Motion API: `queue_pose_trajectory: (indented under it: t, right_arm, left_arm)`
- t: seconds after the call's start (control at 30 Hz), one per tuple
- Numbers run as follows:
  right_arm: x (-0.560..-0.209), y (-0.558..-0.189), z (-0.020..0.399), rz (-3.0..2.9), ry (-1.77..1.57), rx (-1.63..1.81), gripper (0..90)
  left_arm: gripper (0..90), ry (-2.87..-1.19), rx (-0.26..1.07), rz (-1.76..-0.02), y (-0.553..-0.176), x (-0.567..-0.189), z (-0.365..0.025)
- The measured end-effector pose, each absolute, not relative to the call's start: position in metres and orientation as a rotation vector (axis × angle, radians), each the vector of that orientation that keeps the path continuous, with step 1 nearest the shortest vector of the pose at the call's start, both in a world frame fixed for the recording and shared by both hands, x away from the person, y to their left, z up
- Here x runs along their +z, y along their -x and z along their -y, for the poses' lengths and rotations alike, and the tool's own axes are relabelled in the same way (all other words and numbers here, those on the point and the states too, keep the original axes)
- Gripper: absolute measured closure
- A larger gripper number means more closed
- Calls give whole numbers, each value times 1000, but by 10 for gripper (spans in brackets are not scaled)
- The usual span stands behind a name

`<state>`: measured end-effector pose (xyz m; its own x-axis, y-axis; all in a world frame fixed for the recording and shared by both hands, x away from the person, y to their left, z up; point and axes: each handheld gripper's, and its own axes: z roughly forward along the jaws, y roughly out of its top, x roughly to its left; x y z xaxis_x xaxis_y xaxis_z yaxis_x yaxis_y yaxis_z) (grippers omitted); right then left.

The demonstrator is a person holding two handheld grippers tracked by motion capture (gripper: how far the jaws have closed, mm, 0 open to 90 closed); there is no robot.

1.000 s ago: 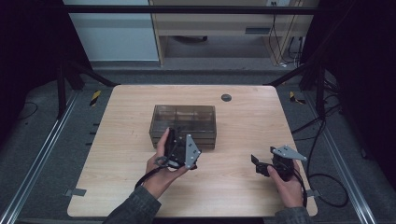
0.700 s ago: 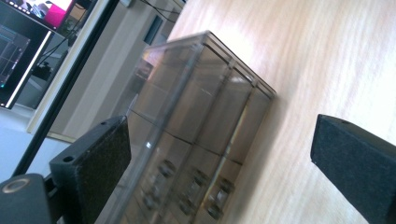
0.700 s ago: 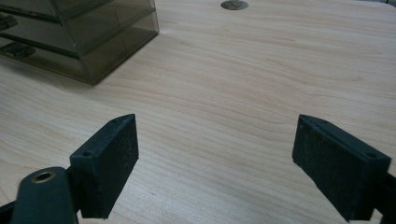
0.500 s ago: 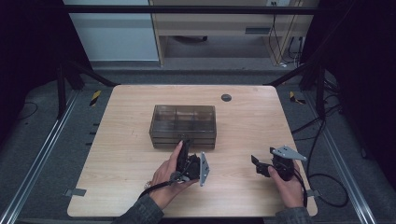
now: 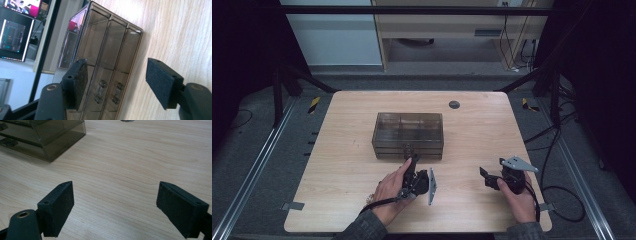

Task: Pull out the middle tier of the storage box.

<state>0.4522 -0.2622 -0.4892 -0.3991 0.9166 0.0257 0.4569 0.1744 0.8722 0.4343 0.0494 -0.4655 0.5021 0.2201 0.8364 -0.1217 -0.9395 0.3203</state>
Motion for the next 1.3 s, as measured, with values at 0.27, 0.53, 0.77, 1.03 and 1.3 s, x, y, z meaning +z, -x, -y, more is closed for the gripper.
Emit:
queue_pose_trajectory:
  t: [0.27, 0.53, 0.77, 1.03, 1.3]
  right_arm:
    - [-490, -452, 262, -1949, -1291, 1141, 149]
    - [-488, -452, 256, -1947, -1255, 1157, 135]
    - [-488, -454, 260, -1935, -1280, 1148, 143]
    - [-488, -455, 260, -1933, -1312, 1156, 136]
    - [-488, -456, 260, -1934, -1330, 1163, 139]
  left_arm:
    - [409, -2469, 1453, -38, -436, -471, -51]
    - [518, -2463, 1515, -19, -439, -477, -57]
    - [545, -2456, 1559, -22, -446, -481, -63]
    - [569, -2481, 1625, -11, -450, -487, -66]
    - [612, -2489, 1650, -5, -456, -492, -68]
